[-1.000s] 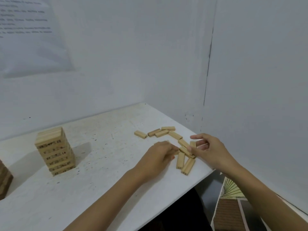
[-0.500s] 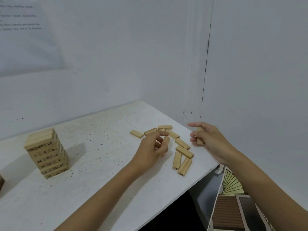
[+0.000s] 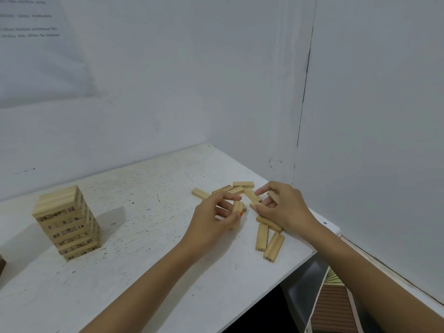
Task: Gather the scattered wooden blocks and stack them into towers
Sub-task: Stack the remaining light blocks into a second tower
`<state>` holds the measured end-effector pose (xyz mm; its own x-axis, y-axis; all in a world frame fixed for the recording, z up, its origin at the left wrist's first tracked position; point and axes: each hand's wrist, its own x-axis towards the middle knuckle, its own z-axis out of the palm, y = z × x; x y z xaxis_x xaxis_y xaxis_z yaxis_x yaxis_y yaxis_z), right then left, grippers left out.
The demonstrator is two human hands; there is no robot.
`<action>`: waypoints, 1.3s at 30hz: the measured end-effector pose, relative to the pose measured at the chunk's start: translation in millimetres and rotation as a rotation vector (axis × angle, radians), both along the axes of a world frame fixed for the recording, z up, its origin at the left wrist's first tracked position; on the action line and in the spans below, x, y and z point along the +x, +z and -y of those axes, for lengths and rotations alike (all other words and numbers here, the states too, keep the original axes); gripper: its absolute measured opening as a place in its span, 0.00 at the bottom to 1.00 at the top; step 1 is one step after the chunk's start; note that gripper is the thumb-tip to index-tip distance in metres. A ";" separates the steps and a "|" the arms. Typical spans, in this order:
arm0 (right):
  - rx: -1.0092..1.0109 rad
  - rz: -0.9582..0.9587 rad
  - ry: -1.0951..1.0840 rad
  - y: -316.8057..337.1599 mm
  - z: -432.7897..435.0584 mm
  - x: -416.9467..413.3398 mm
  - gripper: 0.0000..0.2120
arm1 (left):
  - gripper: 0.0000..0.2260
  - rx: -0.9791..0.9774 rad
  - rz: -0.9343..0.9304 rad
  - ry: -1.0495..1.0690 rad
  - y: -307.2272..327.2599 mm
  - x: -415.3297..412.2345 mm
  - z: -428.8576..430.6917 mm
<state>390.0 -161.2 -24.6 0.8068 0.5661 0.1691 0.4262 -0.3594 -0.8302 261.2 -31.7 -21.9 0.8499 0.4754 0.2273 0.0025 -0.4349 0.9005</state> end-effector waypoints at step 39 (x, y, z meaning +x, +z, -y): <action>-0.207 -0.016 0.667 10.0 -139.0 -130.2 0.08 | 0.04 -0.060 -0.154 0.431 -2.4 -182.0 -71.8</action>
